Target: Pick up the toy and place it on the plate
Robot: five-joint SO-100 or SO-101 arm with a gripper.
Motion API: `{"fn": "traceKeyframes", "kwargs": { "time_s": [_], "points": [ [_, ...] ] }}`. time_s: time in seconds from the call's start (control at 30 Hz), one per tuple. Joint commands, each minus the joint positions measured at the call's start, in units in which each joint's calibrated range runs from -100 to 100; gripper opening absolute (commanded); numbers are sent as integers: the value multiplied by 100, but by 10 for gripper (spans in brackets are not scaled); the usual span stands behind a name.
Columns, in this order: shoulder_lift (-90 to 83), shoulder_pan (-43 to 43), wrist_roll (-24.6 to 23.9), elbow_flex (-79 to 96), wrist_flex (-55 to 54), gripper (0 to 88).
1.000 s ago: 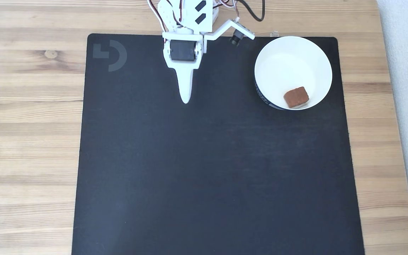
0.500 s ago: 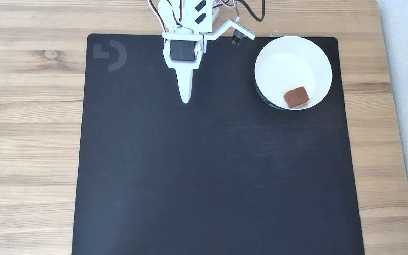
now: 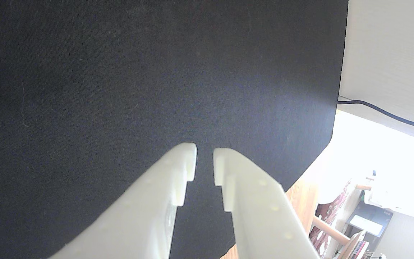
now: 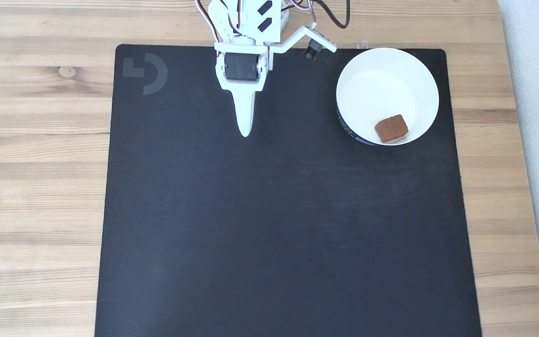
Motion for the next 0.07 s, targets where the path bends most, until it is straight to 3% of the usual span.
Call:
{"fn": "traceKeyframes", "kwargs": {
  "time_s": [0.0, 0.03],
  "points": [
    [-50, -8, 26, 69, -14, 25],
    [-50, -8, 26, 69, -14, 25]
  ]
}}
